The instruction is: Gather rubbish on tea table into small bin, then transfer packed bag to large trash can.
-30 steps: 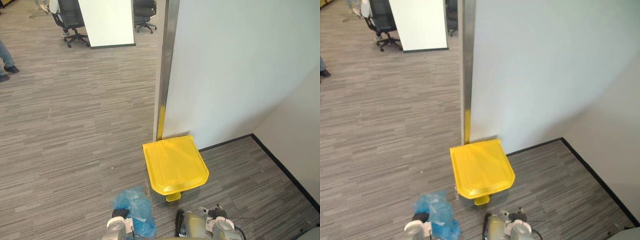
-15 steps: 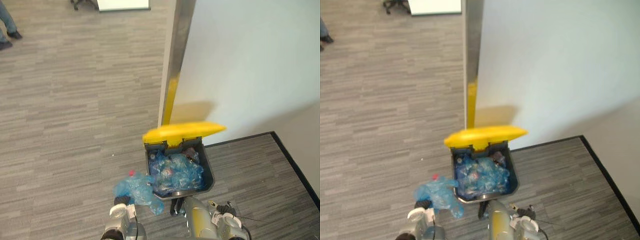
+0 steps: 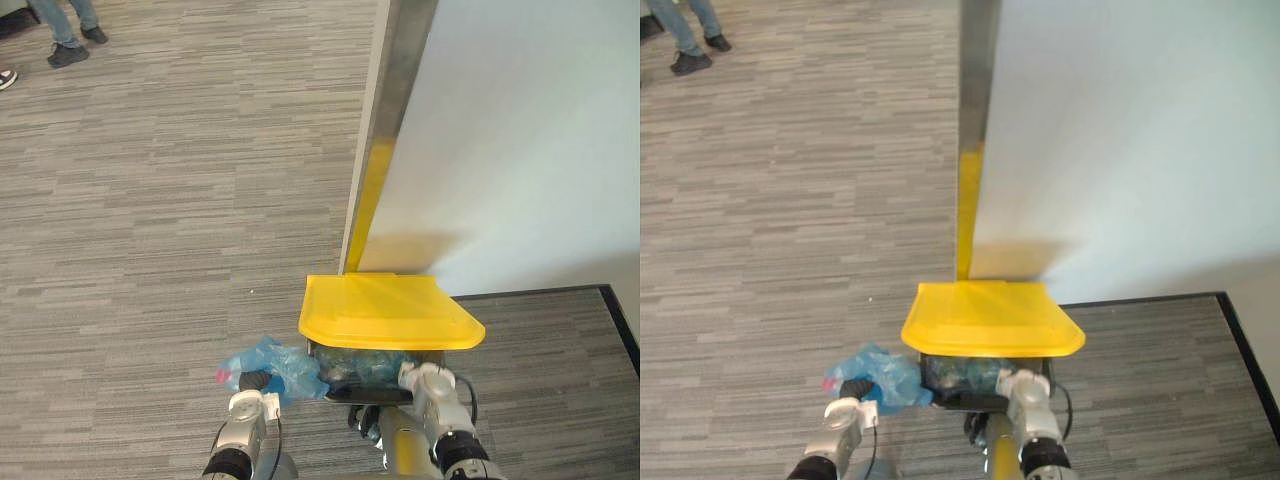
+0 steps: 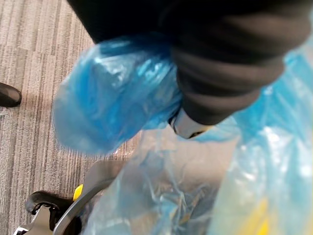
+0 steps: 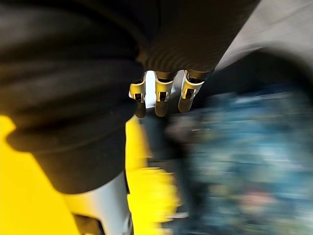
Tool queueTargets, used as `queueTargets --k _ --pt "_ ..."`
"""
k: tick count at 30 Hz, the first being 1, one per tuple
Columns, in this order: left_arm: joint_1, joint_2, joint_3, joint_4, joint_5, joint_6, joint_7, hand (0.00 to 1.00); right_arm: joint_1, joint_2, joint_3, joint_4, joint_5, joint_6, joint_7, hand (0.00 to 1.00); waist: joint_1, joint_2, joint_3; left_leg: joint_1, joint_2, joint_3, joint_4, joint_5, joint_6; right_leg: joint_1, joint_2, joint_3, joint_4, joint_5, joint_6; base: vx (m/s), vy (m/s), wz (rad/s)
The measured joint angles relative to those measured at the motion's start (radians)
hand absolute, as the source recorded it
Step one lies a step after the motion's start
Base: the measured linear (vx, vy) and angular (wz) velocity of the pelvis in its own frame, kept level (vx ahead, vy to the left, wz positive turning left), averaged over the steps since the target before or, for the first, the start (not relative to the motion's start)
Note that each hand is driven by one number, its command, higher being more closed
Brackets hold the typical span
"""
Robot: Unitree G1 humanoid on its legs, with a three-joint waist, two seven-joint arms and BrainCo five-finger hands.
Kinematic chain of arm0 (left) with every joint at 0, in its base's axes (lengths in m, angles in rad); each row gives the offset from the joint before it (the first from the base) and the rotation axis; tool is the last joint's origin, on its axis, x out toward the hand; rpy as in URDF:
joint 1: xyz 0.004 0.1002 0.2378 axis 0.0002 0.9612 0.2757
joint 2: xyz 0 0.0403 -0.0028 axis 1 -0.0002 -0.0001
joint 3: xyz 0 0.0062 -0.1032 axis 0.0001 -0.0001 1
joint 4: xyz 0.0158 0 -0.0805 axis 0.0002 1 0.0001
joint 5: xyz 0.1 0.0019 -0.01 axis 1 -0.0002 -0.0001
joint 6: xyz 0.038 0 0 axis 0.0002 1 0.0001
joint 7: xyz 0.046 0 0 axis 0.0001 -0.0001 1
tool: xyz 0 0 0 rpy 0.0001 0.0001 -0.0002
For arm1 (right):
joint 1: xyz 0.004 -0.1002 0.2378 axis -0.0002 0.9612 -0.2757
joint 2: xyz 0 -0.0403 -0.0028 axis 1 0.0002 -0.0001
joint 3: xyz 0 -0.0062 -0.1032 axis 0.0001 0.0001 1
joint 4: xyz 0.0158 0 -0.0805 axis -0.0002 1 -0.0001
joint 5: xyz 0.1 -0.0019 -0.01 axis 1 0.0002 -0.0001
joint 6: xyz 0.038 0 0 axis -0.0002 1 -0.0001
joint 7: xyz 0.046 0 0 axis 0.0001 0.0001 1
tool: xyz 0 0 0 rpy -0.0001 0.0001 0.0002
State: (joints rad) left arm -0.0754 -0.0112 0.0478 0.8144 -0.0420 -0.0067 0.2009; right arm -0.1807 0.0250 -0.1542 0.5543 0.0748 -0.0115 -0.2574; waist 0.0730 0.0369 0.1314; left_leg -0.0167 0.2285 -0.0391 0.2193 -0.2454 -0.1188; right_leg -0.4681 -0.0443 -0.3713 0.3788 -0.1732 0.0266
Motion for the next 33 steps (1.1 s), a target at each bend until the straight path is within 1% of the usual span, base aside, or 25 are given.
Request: queueTargets --k 1,2,4,5,6,7,8,9,10,11,12,14,15,16,17,18,20,22,23,25,26,29,31,33 --pt "0.010 0.005 -0.009 -0.012 -0.001 -0.005 0.008 1.00 -0.018 -0.007 0.000 -0.014 0.007 0.000 -0.003 0.00 0.006 -0.001 -0.001 0.002 0.009 -0.001 -0.010 0.008 -0.002 0.000 0.007 -0.002 0.000 0.001 0.002 -0.04 -0.172 0.09" --pt "0.014 0.011 -0.023 -0.027 -0.001 -0.012 0.013 1.00 -0.039 -0.020 0.001 -0.028 0.008 -0.001 -0.012 0.00 0.019 -0.001 -0.002 0.004 0.026 -0.001 -0.016 0.010 -0.001 -0.002 0.022 -0.002 0.002 0.003 0.005 -0.05 -0.167 0.01" --pt "0.016 0.030 -0.045 -0.036 -0.002 -0.019 0.013 1.00 -0.072 -0.033 0.002 -0.036 0.010 0.000 -0.023 0.00 0.029 -0.002 -0.004 0.007 0.048 0.000 -0.043 0.010 0.001 -0.015 0.045 -0.002 0.002 0.007 0.014 -0.09 -0.164 -0.06" --pt "0.018 0.037 -0.051 -0.043 -0.003 -0.024 0.013 1.00 -0.092 -0.038 0.003 -0.035 0.013 0.001 -0.027 0.00 0.032 -0.004 -0.006 0.008 0.058 0.000 -0.065 0.010 0.001 -0.025 0.053 -0.006 -0.001 0.011 0.032 -0.15 -0.195 -0.01" --pt "0.016 0.042 -0.063 -0.048 -0.006 -0.024 0.013 1.00 -0.110 -0.050 0.008 -0.029 0.014 0.001 -0.030 0.00 0.031 -0.005 -0.005 0.009 0.063 0.001 -0.093 0.011 0.007 -0.024 0.061 -0.022 -0.032 -0.001 0.056 -0.16 -0.152 0.07" --pt "0.012 0.046 -0.070 -0.050 -0.013 -0.024 0.013 1.00 -0.116 -0.057 0.012 -0.028 0.015 0.001 -0.032 0.00 0.028 -0.012 -0.003 -0.002 0.050 -0.003 -0.077 -0.004 0.005 -0.023 0.061 -0.021 -0.051 -0.006 0.060 -0.22 -0.114 0.05" --pt "0.007 0.039 -0.082 -0.060 -0.028 -0.028 0.012 1.00 -0.135 -0.075 0.013 -0.025 0.016 0.002 -0.037 0.00 0.029 -0.026 0.001 -0.074 -0.040 -0.064 0.094 -0.061 0.039 -0.026 0.063 0.014 -0.081 -0.021 0.182 -0.22 -0.052 -0.16" --pt "0.019 0.026 -0.085 -0.069 -0.036 -0.030 0.012 1.00 -0.160 -0.087 0.015 -0.024 0.018 0.004 -0.037 0.00 0.032 -0.017 0.008 -0.094 -0.068 -0.060 0.162 -0.103 0.092 -0.073 0.094 0.180 0.075 0.045 0.024 -0.19 -0.012 0.05" --pt "0.023 0.032 -0.091 -0.069 -0.040 -0.029 0.010 1.00 -0.163 -0.092 0.013 -0.024 0.025 0.004 -0.039 0.00 0.009 -0.027 0.008 -0.083 -0.079 -0.062 0.145 -0.134 0.083 -0.059 0.094 0.285 0.093 0.012 0.021 -0.14 -0.023 0.32" --pt "0.014 0.028 -0.103 -0.076 -0.044 -0.029 0.012 1.00 -0.211 -0.118 0.008 0.011 0.046 0.004 -0.039 0.00 -0.001 -0.032 0.020 -0.053 -0.077 -0.099 0.079 -0.173 0.038 -0.058 0.099 0.271 0.080 -0.001 -0.002 -0.11 -0.028 0.51" --pt "0.013 0.038 -0.117 -0.084 -0.051 -0.030 0.011 1.00 -0.259 -0.121 0.002 0.044 0.051 0.004 -0.042 0.00 0.000 -0.048 0.030 -0.056 -0.083 -0.110 0.044 -0.139 0.038 -0.054 0.094 0.267 0.038 0.031 0.002 -0.16 -0.059 0.23" --pt "0.024 0.040 -0.134 -0.101 -0.069 -0.029 0.010 1.00 -0.316 -0.130 0.000 0.060 0.059 0.003 -0.046 0.00 -0.002 -0.057 0.033 -0.078 -0.084 -0.110 0.027 -0.108 0.010 -0.053 0.095 0.267 -0.024 0.081 0.000 -0.17 -0.011 0.00" --pt "0.029 0.040 -0.143 -0.112 -0.074 -0.029 0.010 1.00 -0.330 -0.133 0.001 0.068 0.063 0.003 -0.047 0.00 -0.004 -0.057 0.033 -0.086 -0.084 -0.109 0.027 -0.105 0.008 -0.052 0.094 0.266 -0.042 0.093 0.001 -0.15 0.031 -0.01" --pt "0.034 0.042 -0.159 -0.138 -0.079 -0.029 0.010 1.00 -0.356 -0.140 0.000 0.096 0.072 0.004 -0.049 0.00 -0.004 -0.059 0.039 -0.091 -0.085 -0.110 0.024 -0.095 0.010 -0.037 0.094 0.264 -0.080 0.120 0.003 -0.10 0.049 0.05" --pt "0.036 0.043 -0.173 -0.170 -0.086 -0.029 0.010 1.00 -0.373 -0.144 -0.001 0.115 0.084 0.005 -0.051 0.00 -0.005 -0.060 0.050 -0.084 -0.085 -0.111 0.015 -0.086 0.022 -0.011 0.094 0.263 -0.116 0.146 0.005 -0.08 0.049 0.09" --pt "0.038 0.045 -0.184 -0.190 -0.091 -0.029 0.010 1.00 -0.381 -0.144 -0.002 0.127 0.085 0.005 -0.053 0.00 -0.006 -0.062 0.051 -0.082 -0.085 -0.113 0.009 -0.081 0.019 -0.002 0.093 0.263 -0.131 0.157 0.010 -0.07 0.042 0.13" --pt "0.036 0.058 -0.216 -0.274 -0.117 -0.033 0.010 1.00 -0.421 -0.144 -0.005 0.178 0.088 0.005 -0.060 0.00 -0.009 -0.075 0.060 -0.084 -0.088 -0.115 0.003 -0.068 0.016 0.022 0.092 0.265 -0.189 0.196 0.015 -0.06 0.041 0.06" --pt "0.030 0.072 -0.234 -0.323 -0.122 -0.037 0.010 1.00 -0.445 -0.144 -0.010 0.192 0.093 0.005 -0.065 0.00 -0.009 -0.081 0.075 -0.085 -0.089 -0.117 0.004 -0.065 0.014 0.036 0.092 0.265 -0.217 0.215 0.019 -0.03 0.036 0.01" --pt "0.026 0.082 -0.243 -0.356 -0.140 -0.038 0.011 1.00 -0.466 -0.144 -0.011 0.210 0.093 0.005 -0.066 0.00 -0.009 -0.089 0.085 -0.085 -0.090 -0.117 0.004 -0.065 0.014 0.042 0.092 0.266 -0.229 0.223 0.016 -0.01 0.031 0.01" --pt "0.016 0.087 -0.244 -0.384 -0.151 -0.044 0.012 1.00 -0.486 -0.144 -0.016 0.211 0.093 0.006 -0.067 0.00 -0.010 -0.093 0.102 -0.085 -0.091 -0.118 0.006 -0.064 0.013 0.048 0.092 0.265 -0.237 0.229 0.013 0.00 0.000 0.00" --pt "0.000 0.087 -0.245 -0.413 -0.160 -0.054 0.013 1.00 -0.512 -0.144 -0.022 0.217 0.093 0.006 -0.068 0.00 -0.010 -0.098 0.122 -0.085 -0.091 -0.118 0.009 -0.059 0.004 0.050 0.092 0.266 -0.243 0.233 0.011 0.00 0.000 0.00" --pt "-0.023 0.099 -0.271 -0.456 -0.168 -0.057 0.014 1.00 -0.549 -0.145 -0.030 0.251 0.093 0.007 -0.070 0.00 -0.010 -0.103 0.139 -0.085 -0.092 -0.110 0.012 -0.054 -0.005 0.050 0.092 0.269 -0.243 0.235 0.008 0.04 0.029 -0.05" --pt "-0.047 0.110 -0.290 -0.499 -0.179 -0.059 0.015 1.00 -0.560 -0.144 -0.031 0.254 0.093 0.012 -0.075 0.00 -0.010 -0.107 0.150 -0.085 -0.094 -0.106 0.014 -0.054 -0.006 0.050 0.091 0.272 -0.243 0.242 -0.001 0.05 0.040 -0.03" --pt "-0.085 0.118 -0.305 -0.546 -0.188 -0.072 0.017 1.00 -0.564 -0.143 -0.036 0.254 0.093 0.016 -0.077 0.00 -0.008 -0.112 0.162 -0.087 -0.098 -0.106 0.015 -0.054 -0.006 0.050 0.089 0.275 -0.242 0.244 -0.005 0.04 0.037 0.01"
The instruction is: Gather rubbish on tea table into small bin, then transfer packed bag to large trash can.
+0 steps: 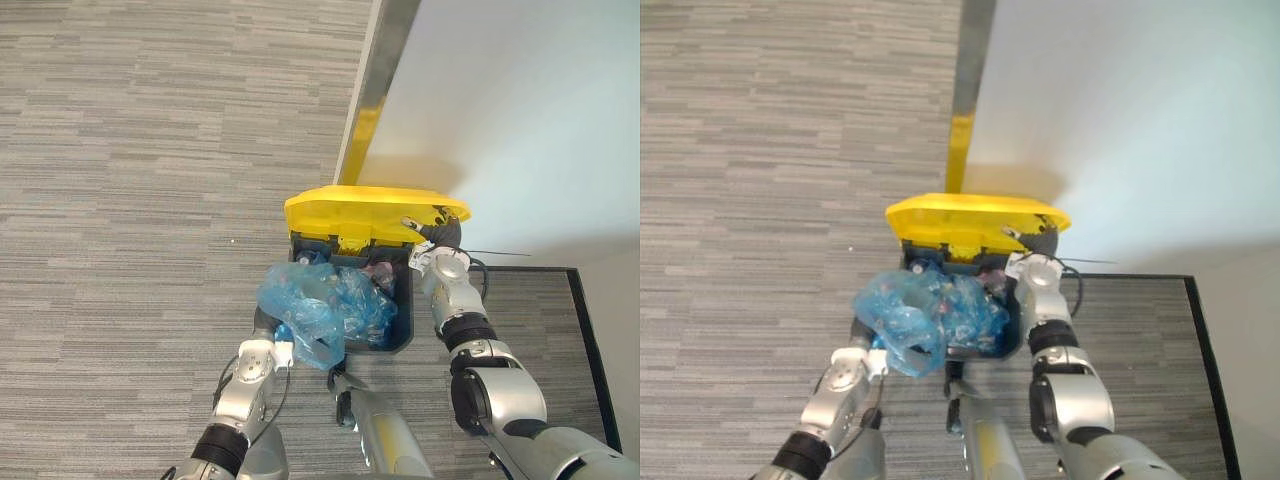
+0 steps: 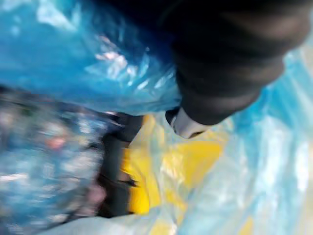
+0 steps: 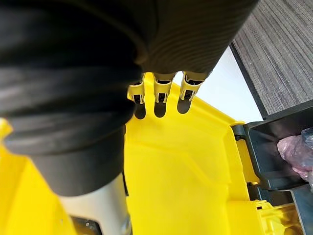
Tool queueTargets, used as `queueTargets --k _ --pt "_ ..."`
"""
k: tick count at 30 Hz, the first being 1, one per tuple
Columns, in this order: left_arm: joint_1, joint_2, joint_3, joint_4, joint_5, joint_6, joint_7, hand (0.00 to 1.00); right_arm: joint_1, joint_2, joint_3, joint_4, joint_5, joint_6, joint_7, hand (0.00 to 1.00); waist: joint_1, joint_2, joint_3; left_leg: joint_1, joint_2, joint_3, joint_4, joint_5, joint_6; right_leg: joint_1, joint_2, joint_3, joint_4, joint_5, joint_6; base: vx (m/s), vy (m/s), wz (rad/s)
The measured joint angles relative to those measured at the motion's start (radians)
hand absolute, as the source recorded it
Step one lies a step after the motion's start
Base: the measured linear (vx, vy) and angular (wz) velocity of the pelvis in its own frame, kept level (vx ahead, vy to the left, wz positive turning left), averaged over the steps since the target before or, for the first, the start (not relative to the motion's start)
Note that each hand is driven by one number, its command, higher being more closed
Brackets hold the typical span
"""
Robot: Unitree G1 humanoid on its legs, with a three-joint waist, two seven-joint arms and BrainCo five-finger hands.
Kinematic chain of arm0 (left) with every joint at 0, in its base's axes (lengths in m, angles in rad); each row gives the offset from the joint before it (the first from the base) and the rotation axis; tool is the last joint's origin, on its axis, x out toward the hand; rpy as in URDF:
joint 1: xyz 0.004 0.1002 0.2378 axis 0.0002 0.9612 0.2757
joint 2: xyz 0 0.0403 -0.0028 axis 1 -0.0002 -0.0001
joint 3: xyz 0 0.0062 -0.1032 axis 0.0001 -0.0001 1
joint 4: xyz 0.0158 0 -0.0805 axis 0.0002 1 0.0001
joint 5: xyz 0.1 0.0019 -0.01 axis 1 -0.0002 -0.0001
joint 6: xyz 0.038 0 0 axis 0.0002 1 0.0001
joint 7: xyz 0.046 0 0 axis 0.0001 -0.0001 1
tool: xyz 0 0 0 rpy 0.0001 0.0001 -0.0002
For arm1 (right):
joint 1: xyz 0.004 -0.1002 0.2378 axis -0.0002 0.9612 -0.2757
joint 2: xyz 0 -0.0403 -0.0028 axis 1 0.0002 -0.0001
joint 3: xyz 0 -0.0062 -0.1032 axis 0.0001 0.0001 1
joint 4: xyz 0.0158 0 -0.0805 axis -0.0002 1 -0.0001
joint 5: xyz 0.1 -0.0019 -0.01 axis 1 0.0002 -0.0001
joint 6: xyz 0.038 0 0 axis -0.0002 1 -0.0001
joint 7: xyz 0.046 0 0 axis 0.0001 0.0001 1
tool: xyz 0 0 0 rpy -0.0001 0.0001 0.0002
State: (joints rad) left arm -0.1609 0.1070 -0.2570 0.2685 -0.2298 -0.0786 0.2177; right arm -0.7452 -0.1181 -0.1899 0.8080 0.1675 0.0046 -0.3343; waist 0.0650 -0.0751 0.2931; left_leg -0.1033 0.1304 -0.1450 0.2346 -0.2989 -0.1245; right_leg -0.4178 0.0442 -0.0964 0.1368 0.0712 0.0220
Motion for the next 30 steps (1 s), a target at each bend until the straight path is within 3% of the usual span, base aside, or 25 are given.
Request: queueTargets --k 19,25,30 --pt "-0.284 -0.003 -0.104 -0.129 -0.007 -0.005 0.068 1.00 -0.088 -0.006 -0.004 0.000 0.000 0.034 -0.008 0.00 -0.018 -0.002 0.036 -0.031 -0.013 0.009 0.001 0.002 -0.002 -0.039 -0.009 0.015 0.009 0.001 -0.002 0.01 0.010 -0.01" --pt "-0.390 -0.004 -0.135 0.082 0.027 0.002 0.066 1.00 -0.126 0.001 -0.005 0.000 0.001 0.067 -0.009 0.00 -0.029 -0.002 0.036 -0.035 -0.017 0.023 0.000 0.002 -0.003 -0.050 -0.011 0.024 0.008 0.006 -0.006 0.00 -0.001 -0.06" --pt "-0.461 -0.008 -0.157 0.303 0.059 0.039 0.060 1.00 -0.192 0.035 -0.004 -0.006 0.014 0.076 -0.008 0.00 -0.056 -0.002 0.040 -0.055 -0.018 0.058 -0.005 0.005 -0.005 -0.075 -0.004 0.045 -0.013 0.028 -0.013 0.02 0.005 -0.15"
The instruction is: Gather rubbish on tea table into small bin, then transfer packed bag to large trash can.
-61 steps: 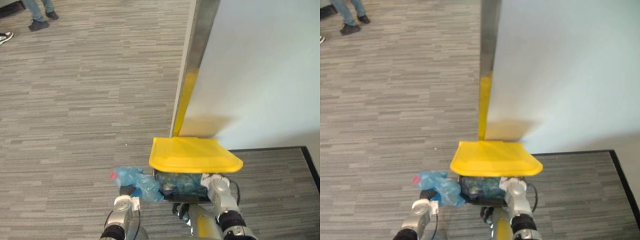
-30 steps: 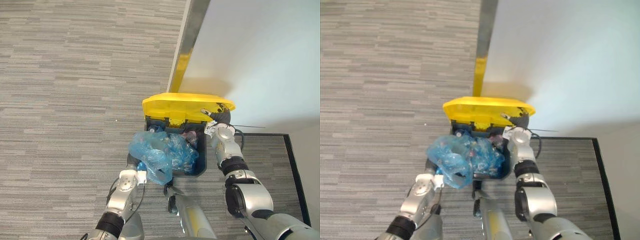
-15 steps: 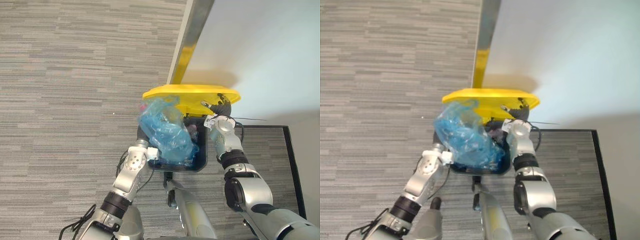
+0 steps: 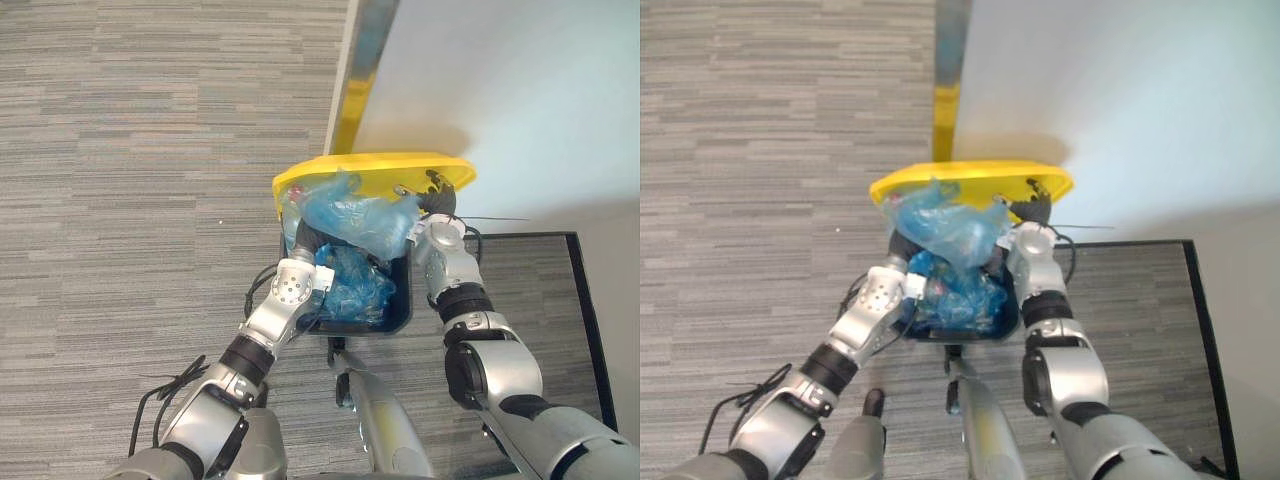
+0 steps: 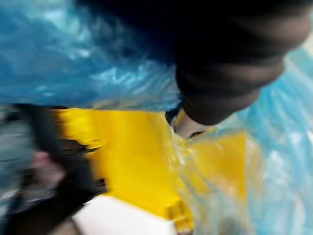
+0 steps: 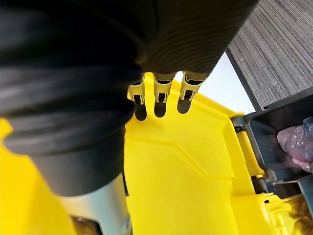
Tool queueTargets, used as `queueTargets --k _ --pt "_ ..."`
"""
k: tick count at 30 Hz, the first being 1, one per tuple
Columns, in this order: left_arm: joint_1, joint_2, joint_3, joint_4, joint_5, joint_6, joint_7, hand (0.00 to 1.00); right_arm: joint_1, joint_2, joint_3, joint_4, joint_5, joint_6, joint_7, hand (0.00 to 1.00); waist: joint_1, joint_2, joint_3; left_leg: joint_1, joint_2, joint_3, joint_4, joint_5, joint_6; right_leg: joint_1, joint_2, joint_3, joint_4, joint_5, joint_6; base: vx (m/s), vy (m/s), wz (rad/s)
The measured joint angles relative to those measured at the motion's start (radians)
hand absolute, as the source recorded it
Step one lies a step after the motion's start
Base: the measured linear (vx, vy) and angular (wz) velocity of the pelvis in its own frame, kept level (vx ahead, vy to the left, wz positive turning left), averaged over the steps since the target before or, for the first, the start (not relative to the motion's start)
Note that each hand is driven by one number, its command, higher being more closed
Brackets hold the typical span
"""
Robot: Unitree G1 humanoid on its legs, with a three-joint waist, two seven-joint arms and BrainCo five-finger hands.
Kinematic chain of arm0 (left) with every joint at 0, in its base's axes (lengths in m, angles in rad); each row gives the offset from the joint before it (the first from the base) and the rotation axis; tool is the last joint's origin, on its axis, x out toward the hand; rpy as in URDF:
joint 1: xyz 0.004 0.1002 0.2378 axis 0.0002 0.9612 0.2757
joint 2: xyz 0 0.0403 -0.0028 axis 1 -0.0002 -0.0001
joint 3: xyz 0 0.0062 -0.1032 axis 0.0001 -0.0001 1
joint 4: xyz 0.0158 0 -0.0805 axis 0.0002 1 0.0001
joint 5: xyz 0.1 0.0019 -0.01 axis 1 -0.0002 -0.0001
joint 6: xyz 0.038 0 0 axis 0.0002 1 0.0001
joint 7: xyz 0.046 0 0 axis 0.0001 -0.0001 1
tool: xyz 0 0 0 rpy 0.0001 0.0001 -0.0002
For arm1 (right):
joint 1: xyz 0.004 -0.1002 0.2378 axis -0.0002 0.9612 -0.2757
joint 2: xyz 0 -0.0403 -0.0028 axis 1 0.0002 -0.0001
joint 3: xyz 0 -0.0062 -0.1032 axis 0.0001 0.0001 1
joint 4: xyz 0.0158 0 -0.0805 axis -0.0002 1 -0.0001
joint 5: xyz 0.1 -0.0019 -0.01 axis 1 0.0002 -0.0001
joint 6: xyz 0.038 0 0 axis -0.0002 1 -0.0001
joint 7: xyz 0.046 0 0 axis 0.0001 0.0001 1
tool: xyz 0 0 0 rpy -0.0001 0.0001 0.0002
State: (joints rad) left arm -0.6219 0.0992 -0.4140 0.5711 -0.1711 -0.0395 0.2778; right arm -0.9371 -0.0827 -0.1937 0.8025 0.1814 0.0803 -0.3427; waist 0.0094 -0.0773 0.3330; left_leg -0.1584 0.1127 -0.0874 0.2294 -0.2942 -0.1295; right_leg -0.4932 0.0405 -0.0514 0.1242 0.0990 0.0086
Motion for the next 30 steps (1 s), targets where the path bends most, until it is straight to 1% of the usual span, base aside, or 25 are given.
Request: queueTargets --k 4,7,9,10,12,16,17,21,23,25,26,28,30 --pt "-0.022 -0.019 0.001 0.070 0.015 0.008 -0.001 1.00 -0.004 0.004 0.014 -0.009 0.016 0.000 -0.002 0.00 -0.004 0.001 0.002 -0.006 0.003 0.014 0.001 0.000 0.000 -0.001 0.007 0.010 -0.022 0.014 0.000 0.02 0.025 -0.10" --pt "-0.046 -0.040 0.003 0.108 0.024 0.009 0.002 1.00 -0.006 0.004 0.039 -0.063 0.019 0.000 -0.013 0.00 -0.003 -0.001 0.003 -0.037 0.003 0.026 0.005 -0.001 -0.001 -0.035 0.006 0.024 -0.027 0.024 0.000 0.01 0.023 -0.09" --pt "-0.071 -0.047 0.010 0.156 0.027 0.018 0.004 1.00 -0.014 0.005 0.058 -0.100 0.027 0.000 -0.018 0.00 -0.005 -0.001 0.020 -0.053 0.004 0.037 0.018 -0.003 -0.004 -0.051 0.010 0.031 -0.027 0.028 0.000 0.02 0.017 -0.16" --pt "-0.079 -0.058 0.030 0.183 0.033 0.032 0.005 1.00 -0.022 0.006 0.063 -0.115 0.034 0.000 -0.021 0.00 -0.008 -0.002 0.029 -0.059 0.009 0.044 0.020 -0.005 -0.007 -0.059 0.014 0.034 -0.027 0.030 -0.003 0.02 0.013 -0.12" --pt "-0.084 -0.072 0.052 0.203 0.036 0.041 0.012 1.00 -0.031 0.003 0.063 -0.123 0.035 0.000 -0.026 0.00 -0.010 -0.002 0.032 -0.069 0.013 0.048 0.021 -0.006 -0.011 -0.069 0.018 0.035 -0.027 0.032 -0.005 0.03 0.005 -0.08" --pt "-0.102 -0.092 0.118 0.274 0.095 0.062 0.035 1.00 -0.040 0.003 0.101 -0.161 0.037 -0.002 -0.030 0.00 -0.010 -0.001 0.040 -0.087 0.035 0.054 0.027 -0.012 -0.028 -0.090 0.039 0.032 -0.028 0.035 -0.009 0.04 -0.004 -0.06" --pt "-0.110 -0.094 0.138 0.286 0.113 0.072 0.047 0.00 -0.047 0.004 0.105 -0.170 0.037 -0.002 -0.032 0.00 -0.009 -0.002 0.040 -0.092 0.037 0.055 0.030 -0.011 -0.034 -0.101 0.041 0.032 -0.028 0.037 -0.012 0.05 -0.006 -0.02" --pt "-0.114 -0.105 0.212 0.309 0.189 0.095 0.052 0.00 -0.057 0.004 0.130 -0.180 0.058 -0.002 -0.033 0.00 -0.010 -0.002 0.040 -0.102 0.048 0.070 0.033 -0.011 -0.042 -0.113 0.050 0.031 -0.030 0.041 -0.019 0.04 0.004 -0.06" --pt "-0.114 -0.119 0.235 0.315 0.205 0.097 0.053 0.00 -0.057 0.004 0.130 -0.184 0.058 -0.002 -0.034 0.00 -0.010 -0.002 0.040 -0.108 0.051 0.074 0.033 -0.009 -0.046 -0.113 0.050 0.031 -0.039 0.041 -0.018 0.01 0.018 0.04" --pt "-0.115 -0.127 0.249 0.328 0.225 0.108 0.056 0.00 -0.056 0.004 0.137 -0.196 0.059 -0.002 -0.038 0.00 -0.010 -0.002 0.040 -0.117 0.053 0.076 0.033 -0.007 -0.050 -0.116 0.050 0.031 -0.048 0.046 -0.016 0.00 0.010 0.02" --pt "-0.114 -0.136 0.266 0.335 0.239 0.123 0.063 0.00 -0.056 0.004 0.142 -0.203 0.059 -0.006 -0.040 0.00 -0.010 -0.002 0.040 -0.121 0.054 0.079 0.030 -0.006 -0.052 -0.122 0.049 0.031 -0.051 0.049 -0.013 0.00 0.000 0.00" --pt "-0.113 -0.141 0.279 0.347 0.256 0.136 0.071 0.00 -0.056 0.003 0.156 -0.204 0.059 -0.012 -0.041 0.00 -0.010 -0.002 0.040 -0.120 0.058 0.083 0.023 -0.002 -0.059 -0.122 0.051 0.029 -0.056 0.052 -0.015 0.02 0.011 -0.01" --pt "-0.115 -0.145 0.280 0.347 0.268 0.137 0.071 0.00 -0.056 0.003 0.159 -0.209 0.059 -0.014 -0.041 0.00 -0.010 -0.002 0.040 -0.120 0.066 0.097 0.018 0.001 -0.065 -0.123 0.052 0.023 -0.061 0.055 -0.016 0.03 0.019 0.00"
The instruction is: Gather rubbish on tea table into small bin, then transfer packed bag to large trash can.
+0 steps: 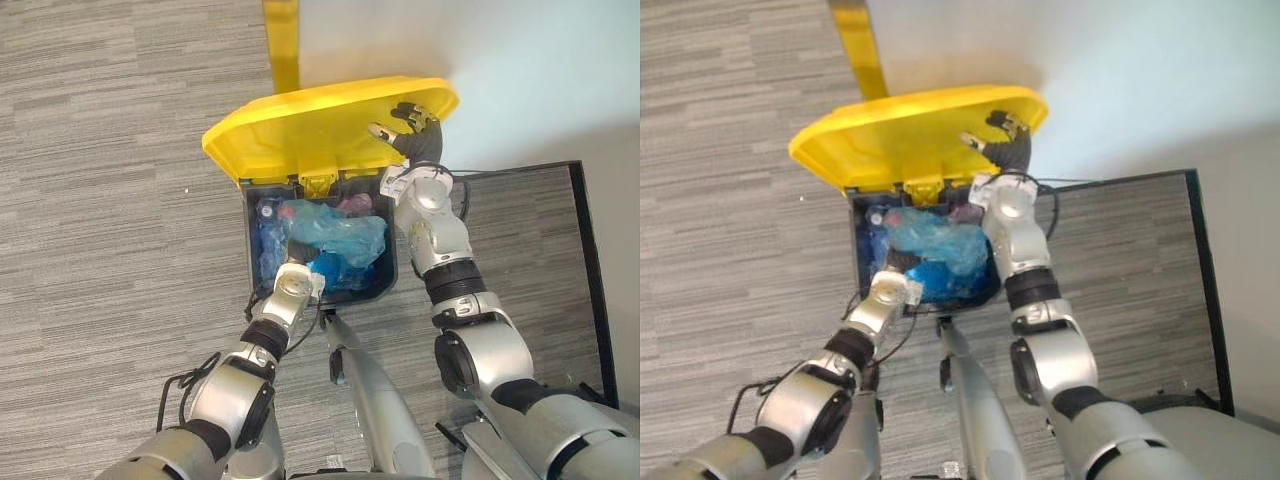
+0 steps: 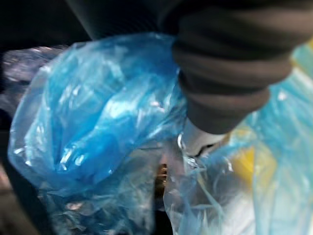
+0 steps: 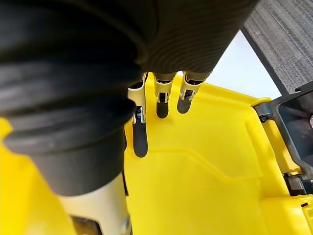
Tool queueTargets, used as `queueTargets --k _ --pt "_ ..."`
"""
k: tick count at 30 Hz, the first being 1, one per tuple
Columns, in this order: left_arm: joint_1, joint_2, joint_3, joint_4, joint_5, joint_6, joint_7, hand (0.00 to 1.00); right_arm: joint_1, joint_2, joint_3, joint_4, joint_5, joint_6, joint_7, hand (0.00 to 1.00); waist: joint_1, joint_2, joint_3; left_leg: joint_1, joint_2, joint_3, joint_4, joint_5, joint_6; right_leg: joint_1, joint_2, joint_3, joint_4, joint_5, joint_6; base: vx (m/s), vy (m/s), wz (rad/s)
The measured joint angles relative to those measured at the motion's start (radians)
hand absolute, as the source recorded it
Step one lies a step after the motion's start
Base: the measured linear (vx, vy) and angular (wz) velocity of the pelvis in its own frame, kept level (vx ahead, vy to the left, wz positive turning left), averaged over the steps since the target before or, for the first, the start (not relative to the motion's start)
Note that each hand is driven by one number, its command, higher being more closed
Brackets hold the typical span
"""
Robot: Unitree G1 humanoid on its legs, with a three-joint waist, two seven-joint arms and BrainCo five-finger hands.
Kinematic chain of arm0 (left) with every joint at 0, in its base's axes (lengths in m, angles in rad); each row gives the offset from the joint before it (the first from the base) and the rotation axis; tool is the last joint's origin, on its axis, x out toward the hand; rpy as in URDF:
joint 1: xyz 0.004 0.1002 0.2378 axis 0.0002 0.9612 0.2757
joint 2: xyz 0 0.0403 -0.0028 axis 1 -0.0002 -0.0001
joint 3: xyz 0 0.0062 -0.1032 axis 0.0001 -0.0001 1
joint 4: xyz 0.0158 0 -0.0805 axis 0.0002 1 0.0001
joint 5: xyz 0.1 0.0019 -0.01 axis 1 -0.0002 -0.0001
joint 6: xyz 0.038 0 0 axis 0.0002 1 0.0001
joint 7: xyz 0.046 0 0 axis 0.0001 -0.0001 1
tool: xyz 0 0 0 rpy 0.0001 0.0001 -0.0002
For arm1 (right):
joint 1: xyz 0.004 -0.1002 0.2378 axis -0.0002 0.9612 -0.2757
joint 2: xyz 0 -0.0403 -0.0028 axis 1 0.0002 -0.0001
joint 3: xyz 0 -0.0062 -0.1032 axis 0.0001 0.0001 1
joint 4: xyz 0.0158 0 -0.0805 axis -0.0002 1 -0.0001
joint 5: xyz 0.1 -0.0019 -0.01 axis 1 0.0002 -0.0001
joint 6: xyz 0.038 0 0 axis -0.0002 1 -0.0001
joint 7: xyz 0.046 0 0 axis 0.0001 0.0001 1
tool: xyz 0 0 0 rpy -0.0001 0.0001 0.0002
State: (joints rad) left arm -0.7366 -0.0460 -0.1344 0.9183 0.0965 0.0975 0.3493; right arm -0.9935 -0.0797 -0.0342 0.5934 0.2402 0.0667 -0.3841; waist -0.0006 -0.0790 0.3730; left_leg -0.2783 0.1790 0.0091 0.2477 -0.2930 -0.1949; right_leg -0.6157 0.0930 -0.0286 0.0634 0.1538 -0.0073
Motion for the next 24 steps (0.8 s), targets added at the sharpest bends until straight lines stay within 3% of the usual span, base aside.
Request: queueTargets --k 16,24 --pt "0.043 -0.002 -0.004 -0.003 0.020 -0.004 0.004 0.00 0.038 0.001 -0.004 0.029 -0.008 -0.001 0.038 0.00 0.001 0.005 -0.005 0.075 0.001 0.014 -0.086 0.042 -0.013 0.060 -0.001 -0.020 -0.041 0.014 -0.015 0.04 0.035 0.02" --pt "0.202 0.034 -0.020 -0.100 0.008 -0.020 -0.006 0.00 0.141 -0.004 -0.014 0.112 -0.084 -0.008 0.092 0.00 0.004 0.017 -0.074 0.134 -0.005 -0.036 -0.160 0.085 -0.009 0.133 -0.014 -0.055 -0.091 0.022 -0.015 0.05 0.051 0.16"
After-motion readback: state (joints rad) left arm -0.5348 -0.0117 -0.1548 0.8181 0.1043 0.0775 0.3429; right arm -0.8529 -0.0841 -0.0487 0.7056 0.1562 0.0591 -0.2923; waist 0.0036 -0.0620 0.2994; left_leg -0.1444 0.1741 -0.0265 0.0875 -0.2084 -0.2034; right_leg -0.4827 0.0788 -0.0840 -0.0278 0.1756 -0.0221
